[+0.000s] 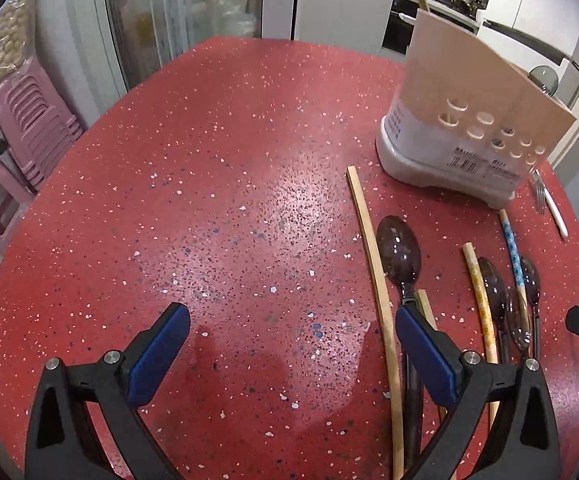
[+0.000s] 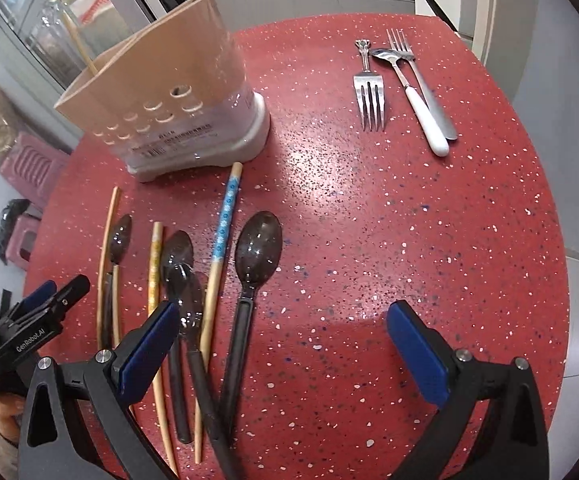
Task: Organize utensils
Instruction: 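Grasp another dark spoon with the right tool while the left tool grasps a wooden chopstick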
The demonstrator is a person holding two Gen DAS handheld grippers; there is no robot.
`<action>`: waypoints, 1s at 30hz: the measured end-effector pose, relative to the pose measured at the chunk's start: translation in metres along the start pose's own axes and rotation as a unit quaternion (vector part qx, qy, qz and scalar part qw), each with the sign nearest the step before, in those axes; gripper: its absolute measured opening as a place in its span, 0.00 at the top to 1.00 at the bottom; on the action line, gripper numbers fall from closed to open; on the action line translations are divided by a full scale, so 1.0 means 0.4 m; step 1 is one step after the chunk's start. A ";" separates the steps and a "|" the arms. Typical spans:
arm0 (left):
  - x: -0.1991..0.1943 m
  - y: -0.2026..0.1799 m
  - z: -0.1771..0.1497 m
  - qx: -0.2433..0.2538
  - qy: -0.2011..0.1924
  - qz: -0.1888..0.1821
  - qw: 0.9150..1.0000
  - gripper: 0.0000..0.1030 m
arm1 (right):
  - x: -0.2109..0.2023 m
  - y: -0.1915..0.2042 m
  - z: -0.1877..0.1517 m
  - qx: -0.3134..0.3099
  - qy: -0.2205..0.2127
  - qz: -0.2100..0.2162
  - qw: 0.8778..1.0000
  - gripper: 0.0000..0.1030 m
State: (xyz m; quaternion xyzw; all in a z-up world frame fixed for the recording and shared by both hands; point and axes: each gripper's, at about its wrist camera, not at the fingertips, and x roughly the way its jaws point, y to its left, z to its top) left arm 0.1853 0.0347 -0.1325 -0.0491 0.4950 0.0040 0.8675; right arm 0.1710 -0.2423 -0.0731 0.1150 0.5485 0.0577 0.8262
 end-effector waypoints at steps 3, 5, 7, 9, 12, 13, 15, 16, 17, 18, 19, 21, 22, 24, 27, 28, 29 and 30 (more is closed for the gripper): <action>0.022 -0.003 0.018 0.000 0.008 -0.003 1.000 0.00 | 0.006 0.003 0.003 -0.002 0.004 -0.010 1.000 0.02; 0.041 -0.009 0.018 0.002 0.012 -0.003 1.000 0.00 | 0.012 0.007 0.005 -0.004 0.006 -0.017 1.000 0.07; 0.049 -0.006 0.027 0.006 0.017 0.002 1.000 0.00 | 0.018 0.010 0.006 -0.008 0.010 -0.024 1.000 0.10; 0.057 -0.025 0.041 0.008 0.019 0.004 1.000 0.00 | 0.025 0.016 0.008 -0.011 0.015 -0.028 0.999 0.18; 0.055 -0.020 0.041 0.011 0.019 0.008 1.000 0.00 | 0.036 0.024 0.010 -0.014 0.021 -0.032 0.999 0.25; 0.056 -0.021 0.043 0.012 0.019 0.011 1.000 0.00 | 0.039 0.027 0.009 -0.016 0.024 -0.032 0.999 0.26; 0.063 -0.027 0.055 0.014 0.018 0.014 1.000 0.00 | 0.044 0.038 0.010 -0.024 0.025 -0.037 0.999 0.27; 0.067 -0.029 0.060 0.017 0.018 0.017 1.000 0.00 | 0.047 0.044 0.012 -0.029 0.026 -0.041 0.998 0.27; 0.070 -0.031 0.064 0.020 0.018 0.018 0.999 0.00 | 0.052 0.057 0.012 -0.034 0.027 -0.047 0.998 0.28; 0.073 -0.030 0.067 0.022 0.018 0.018 0.999 0.00 | 0.055 0.064 0.013 -0.040 0.029 -0.054 0.997 0.29; 0.074 -0.030 0.074 0.023 0.018 0.017 0.999 0.00 | 0.059 0.074 0.014 -0.049 0.030 -0.063 0.996 0.30; 0.082 -0.035 0.090 0.027 0.021 0.015 0.999 0.00 | 0.067 0.091 0.017 -0.066 0.032 -0.081 0.994 0.32; 0.087 -0.037 0.098 0.029 0.022 0.014 0.999 0.00 | 0.070 0.095 0.018 -0.074 0.033 -0.088 0.993 0.33; 0.096 -0.044 0.119 0.035 0.025 0.011 0.999 0.00 | 0.073 0.106 0.018 -0.086 0.032 -0.096 0.991 0.36; 0.105 -0.067 0.153 0.049 0.033 0.003 0.998 0.00 | 0.077 0.115 0.027 -0.096 0.038 -0.097 0.990 0.37; 0.108 -0.073 0.162 0.055 0.036 0.001 0.998 0.00 | 0.077 0.110 0.027 -0.100 0.042 -0.095 0.990 0.37; 0.110 -0.079 0.170 0.061 0.038 -0.003 0.997 0.00 | 0.079 0.111 0.031 -0.103 0.048 -0.093 0.989 0.37; 0.115 -0.085 0.174 0.066 0.038 -0.005 0.997 0.00 | 0.086 0.120 0.034 -0.105 0.052 -0.093 0.989 0.37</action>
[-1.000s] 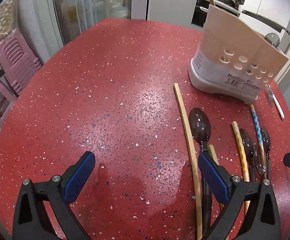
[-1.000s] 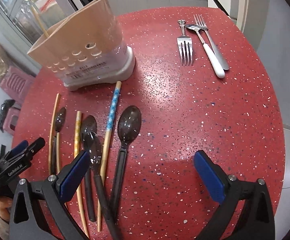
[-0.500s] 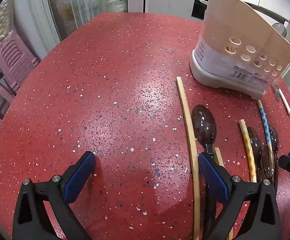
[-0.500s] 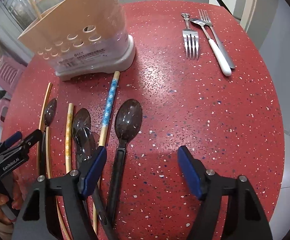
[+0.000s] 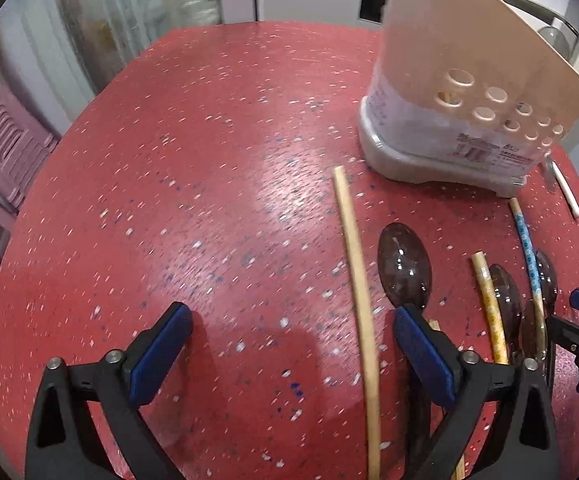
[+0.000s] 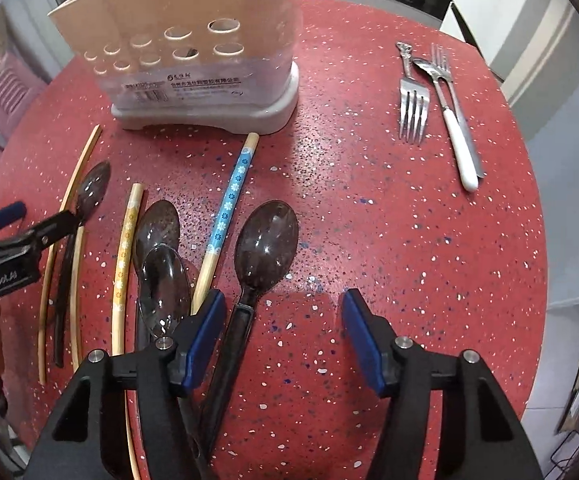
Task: Organize utensils
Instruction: 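Grasp another dark spoon with the right tool while the left tool grasps a wooden chopstick, then lift the spoon over the caddy with the right tool while the left tool lifts the chopstick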
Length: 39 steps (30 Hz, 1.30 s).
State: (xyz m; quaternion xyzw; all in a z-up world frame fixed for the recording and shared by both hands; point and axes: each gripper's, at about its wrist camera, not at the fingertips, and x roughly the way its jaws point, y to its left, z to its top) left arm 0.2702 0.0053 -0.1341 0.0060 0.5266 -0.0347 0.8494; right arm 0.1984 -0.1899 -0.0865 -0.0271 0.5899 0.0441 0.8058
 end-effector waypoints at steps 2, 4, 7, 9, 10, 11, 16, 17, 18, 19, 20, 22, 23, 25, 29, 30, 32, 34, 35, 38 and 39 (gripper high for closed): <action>0.001 -0.016 0.016 0.016 0.006 -0.007 1.000 0.00 | 0.000 0.000 0.000 -0.004 0.006 -0.001 1.000 0.38; -0.001 -0.029 0.028 0.028 0.012 -0.012 0.999 0.00 | 0.000 0.003 0.004 -0.006 0.011 0.000 1.000 0.38; 0.001 -0.046 0.052 0.045 0.025 -0.021 0.998 0.06 | 0.001 0.004 0.007 -0.011 0.020 0.004 1.000 0.40; 0.003 -0.060 0.069 0.057 0.035 -0.025 0.997 0.10 | 0.011 -0.005 0.024 -0.017 0.023 0.006 1.000 0.44; 0.002 -0.064 0.074 0.063 0.039 -0.028 0.997 0.15 | 0.011 -0.004 0.028 -0.019 0.023 0.007 1.000 0.51; -0.001 -0.069 0.080 0.069 0.041 -0.032 0.996 0.20 | 0.013 -0.002 0.035 -0.021 0.022 0.007 1.000 0.59; -0.028 -0.113 0.074 0.090 0.037 -0.042 0.994 0.59 | 0.010 0.009 0.045 -0.027 0.019 0.018 0.999 0.84; -0.037 -0.130 0.067 0.094 0.036 -0.042 0.994 0.69 | 0.010 0.008 0.045 -0.027 0.017 0.020 0.999 0.86; -0.039 -0.138 0.056 0.096 0.035 -0.043 0.994 0.71 | 0.010 0.005 0.045 -0.026 0.016 0.023 0.999 0.87; -0.043 -0.143 0.051 0.095 0.031 -0.042 0.994 0.71 | 0.011 0.001 0.044 -0.024 0.016 0.027 0.999 0.87; -0.047 -0.145 0.046 0.092 0.028 -0.044 0.994 0.72 | 0.009 -0.003 0.041 -0.022 0.014 0.030 0.999 0.88; -0.065 -0.137 0.025 0.074 0.018 -0.054 0.996 0.72 | 0.006 -0.016 0.035 -0.014 0.010 0.040 0.999 0.89; -0.075 -0.132 0.018 0.063 0.010 -0.058 0.996 0.72 | 0.001 -0.025 0.033 -0.008 0.005 0.050 0.999 0.91; -0.094 -0.112 -0.011 0.052 -0.009 -0.066 0.996 0.72 | -0.008 -0.041 0.029 0.000 -0.006 0.061 0.998 0.98; -0.142 -0.089 -0.049 0.039 -0.049 -0.079 0.995 0.72 | -0.021 -0.074 0.022 0.010 -0.020 0.072 0.997 0.98; -0.148 -0.085 -0.049 0.038 -0.054 -0.077 0.995 0.72 | -0.019 -0.082 0.020 0.012 -0.018 0.072 0.997 0.98; -0.155 -0.079 -0.049 0.040 -0.057 -0.078 0.995 0.72 | -0.015 -0.093 0.015 0.014 -0.010 0.079 0.997 0.98; -0.167 -0.078 -0.057 0.040 -0.058 -0.076 0.995 0.72 | -0.005 -0.109 0.015 0.028 0.006 0.100 0.995 0.97; -0.169 -0.076 -0.057 0.039 -0.059 -0.077 0.994 0.72 | 0.000 -0.116 0.016 0.035 0.013 0.105 0.994 0.97; -0.184 -0.071 -0.062 0.038 -0.065 -0.081 0.994 0.72 | 0.003 -0.119 0.004 0.035 0.018 0.104 0.994 0.84; -0.191 -0.072 -0.064 0.038 -0.068 -0.081 0.994 0.72 | 0.001 -0.116 0.003 0.032 0.019 0.103 0.994 0.76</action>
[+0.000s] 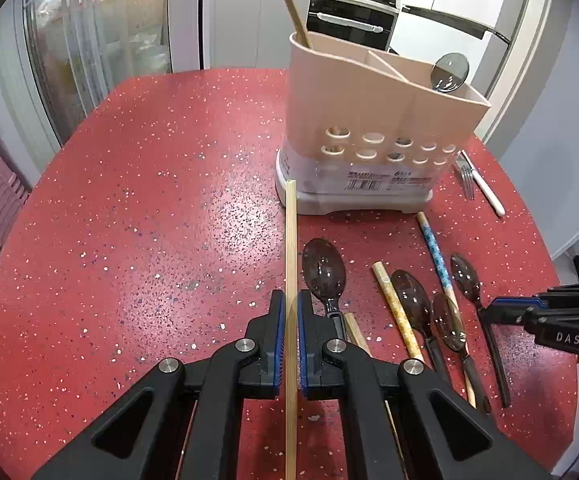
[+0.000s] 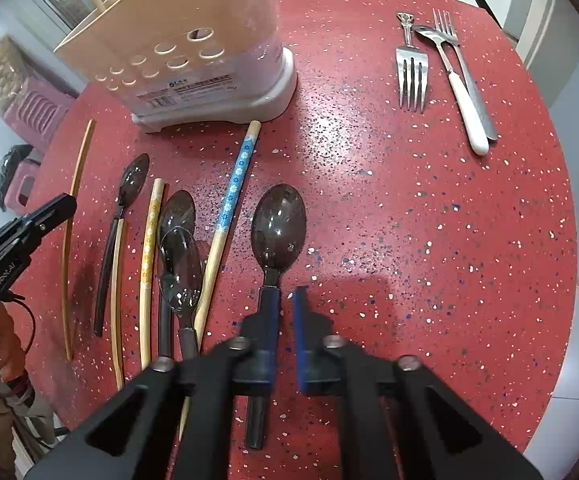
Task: Organize utensils
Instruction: 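Lift the spoon over the caddy with the right tool while the left tool lifts the chopstick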
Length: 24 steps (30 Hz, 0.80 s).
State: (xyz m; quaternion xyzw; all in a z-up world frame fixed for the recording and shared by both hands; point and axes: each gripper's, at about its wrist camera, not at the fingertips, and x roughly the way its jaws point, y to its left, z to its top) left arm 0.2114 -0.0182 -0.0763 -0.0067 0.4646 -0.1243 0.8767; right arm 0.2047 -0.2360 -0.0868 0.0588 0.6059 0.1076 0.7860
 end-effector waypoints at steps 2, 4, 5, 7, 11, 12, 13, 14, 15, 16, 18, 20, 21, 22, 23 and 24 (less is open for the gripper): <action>-0.014 0.001 -0.002 0.000 -0.004 -0.001 1.000 0.72 | -0.008 0.017 -0.002 -0.007 -0.005 -0.002 1.000 0.49; -0.020 0.011 -0.004 0.000 -0.007 -0.004 1.000 0.72 | -0.009 0.032 0.002 -0.017 -0.001 -0.015 1.000 0.50; -0.027 0.011 -0.006 0.000 -0.009 -0.005 1.000 0.72 | -0.002 0.037 0.006 -0.018 0.004 -0.024 1.000 0.57; -0.030 0.011 -0.008 0.001 -0.012 -0.003 1.000 0.72 | 0.011 0.054 0.010 -0.019 0.018 -0.033 0.999 0.70; -0.039 0.018 -0.013 0.000 -0.015 -0.008 1.000 0.72 | 0.027 0.096 0.028 -0.048 0.040 -0.072 0.995 0.73; -0.044 0.020 -0.016 0.000 -0.016 -0.008 1.000 0.72 | 0.031 0.109 0.029 -0.060 0.046 -0.084 0.994 0.73; -0.048 0.021 -0.017 0.000 -0.018 -0.009 1.000 0.72 | 0.036 0.124 0.030 -0.072 0.049 -0.096 0.992 0.76; -0.054 0.022 -0.019 -0.002 -0.020 -0.010 1.000 0.72 | 0.039 0.134 0.030 -0.076 0.052 -0.097 0.991 0.84; -0.055 0.023 -0.018 -0.003 -0.021 -0.011 1.000 0.72 | 0.042 0.141 0.029 -0.079 0.056 -0.094 0.991 0.88; -0.063 0.025 -0.019 -0.005 -0.025 -0.013 1.000 0.72 | 0.044 0.147 0.029 -0.079 0.058 -0.095 0.991 0.88; -0.077 0.029 -0.020 -0.009 -0.031 -0.015 0.999 0.72 | 0.039 0.145 0.023 -0.076 0.052 -0.089 0.992 0.89; -0.099 0.037 -0.021 -0.014 -0.041 -0.018 0.999 0.72 | 0.025 0.132 0.013 -0.059 0.036 -0.073 0.995 0.88; -0.105 0.038 -0.021 -0.015 -0.044 -0.019 0.999 0.72 | 0.021 0.136 0.007 -0.052 0.028 -0.062 0.996 0.88; -0.114 0.040 -0.021 -0.016 -0.047 -0.020 0.999 0.72 | 0.008 0.128 0.000 -0.045 0.017 -0.051 0.998 0.88; -0.123 0.044 -0.022 -0.018 -0.051 -0.020 0.998 0.72 | -0.010 0.121 -0.007 -0.038 0.003 -0.044 0.998 0.88; -0.128 0.045 -0.021 -0.020 -0.053 -0.021 0.998 0.72 | -0.034 0.113 -0.011 -0.035 -0.006 -0.041 0.999 0.88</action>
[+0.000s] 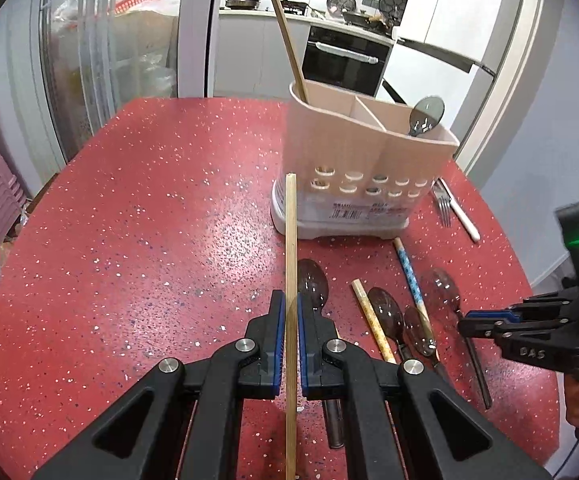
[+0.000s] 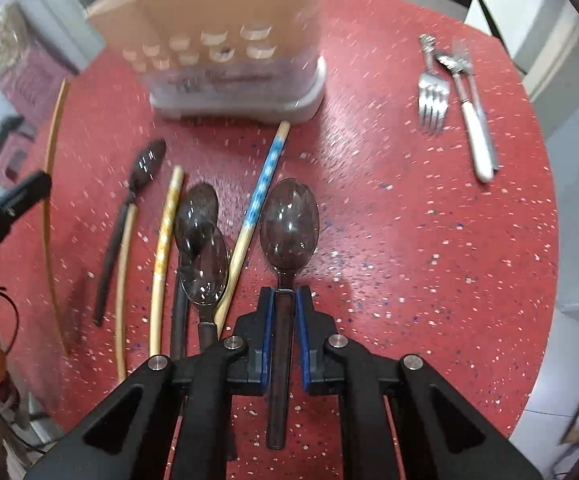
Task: Organize utensils
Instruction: 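Lift the spoon over the caddy with the right tool while the left tool lifts the chopstick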
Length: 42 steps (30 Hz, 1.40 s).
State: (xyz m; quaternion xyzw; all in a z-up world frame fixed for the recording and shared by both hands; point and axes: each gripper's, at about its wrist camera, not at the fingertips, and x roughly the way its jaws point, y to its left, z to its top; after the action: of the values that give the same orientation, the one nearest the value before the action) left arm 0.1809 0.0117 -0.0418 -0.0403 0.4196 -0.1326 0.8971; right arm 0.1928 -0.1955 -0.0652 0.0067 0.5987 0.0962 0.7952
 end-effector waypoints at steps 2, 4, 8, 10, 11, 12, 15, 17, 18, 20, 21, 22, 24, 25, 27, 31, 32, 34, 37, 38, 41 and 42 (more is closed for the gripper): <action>-0.018 0.003 0.002 -0.008 -0.007 -0.004 1.000 0.72 | -0.041 -0.010 -0.014 0.007 -0.032 0.012 0.999 0.88; -0.035 0.004 0.004 -0.011 -0.015 -0.006 1.000 0.72 | -0.082 -0.011 -0.033 0.009 -0.058 0.020 0.998 0.88; -0.080 0.006 0.008 -0.011 -0.032 -0.009 0.999 0.72 | -0.182 -0.038 -0.058 0.007 -0.120 0.035 0.992 0.88; -0.109 0.001 0.017 -0.010 -0.044 -0.011 0.999 0.72 | -0.218 -0.032 -0.062 0.005 -0.144 0.041 0.989 0.88; -0.125 -0.003 0.023 -0.009 -0.052 -0.012 0.999 0.72 | -0.227 -0.026 -0.058 0.003 -0.155 0.045 0.987 0.88; -0.133 -0.007 0.030 -0.008 -0.057 -0.013 0.998 0.72 | -0.242 -0.023 -0.058 0.002 -0.164 0.048 0.985 0.88; -0.170 -0.021 0.055 -0.007 -0.075 -0.022 0.997 0.72 | -0.270 0.005 -0.024 -0.002 -0.185 0.057 0.981 0.88; -0.194 -0.031 0.077 -0.006 -0.088 -0.027 0.996 0.72 | -0.302 0.012 -0.012 -0.005 -0.201 0.063 0.977 0.88; -0.205 -0.038 0.090 -0.006 -0.094 -0.030 0.995 0.72 | -0.305 0.014 -0.008 -0.005 -0.206 0.065 0.976 0.88; -0.225 -0.046 0.118 -0.007 -0.105 -0.036 0.994 0.72 | -0.325 0.019 0.009 -0.010 -0.215 0.072 0.974 0.88; -0.237 -0.048 0.135 -0.008 -0.112 -0.038 0.993 0.72 | -0.336 0.018 0.019 -0.011 -0.220 0.074 0.973 0.88; -0.250 -0.050 0.153 -0.008 -0.119 -0.040 0.992 0.72 | -0.346 0.018 0.028 -0.012 -0.225 0.076 0.971 0.88; -0.270 -0.052 0.185 -0.009 -0.135 -0.040 0.990 0.72 | -0.358 0.013 0.053 -0.014 -0.235 0.078 0.969 0.88; -0.279 -0.053 0.201 -0.010 -0.142 -0.039 0.989 0.72 | -0.363 0.011 0.068 -0.014 -0.241 0.078 0.967 0.88; -0.296 -0.056 0.243 -0.011 -0.157 -0.037 0.987 0.72 | -0.371 0.010 0.092 -0.015 -0.250 0.078 0.965 0.88; -0.314 -0.062 0.321 -0.010 -0.180 -0.033 0.983 0.72 | -0.397 0.019 0.145 -0.015 -0.264 0.082 0.961 0.88; -0.315 -0.062 0.339 -0.013 -0.184 -0.033 0.982 0.72 | -0.398 0.022 0.166 -0.015 -0.266 0.085 0.960 0.88; -0.315 -0.059 0.380 -0.021 -0.192 -0.035 0.980 0.72 | -0.395 0.023 0.198 -0.013 -0.269 0.088 0.959 0.88; -0.311 -0.064 0.438 -0.022 -0.215 -0.025 0.976 0.72 | -0.391 0.023 0.246 -0.009 -0.279 0.087 0.956 0.88; -0.305 -0.068 0.452 -0.021 -0.219 -0.022 0.975 0.72 | -0.388 0.022 0.258 -0.007 -0.282 0.087 0.955 0.88; -0.277 -0.067 0.490 -0.026 -0.221 -0.019 0.975 0.72 | -0.380 0.018 0.302 -0.002 -0.296 0.088 0.951 0.88; -0.265 -0.067 0.492 -0.029 -0.221 -0.018 0.975 0.72 | -0.374 0.018 0.318 0.001 -0.302 0.088 0.949 0.88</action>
State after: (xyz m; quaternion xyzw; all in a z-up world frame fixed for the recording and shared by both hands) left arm 0.2607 0.0072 0.1688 -0.1019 0.2134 -0.1244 0.9637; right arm 0.2735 -0.1994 0.1141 0.0884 0.3277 0.1588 0.9271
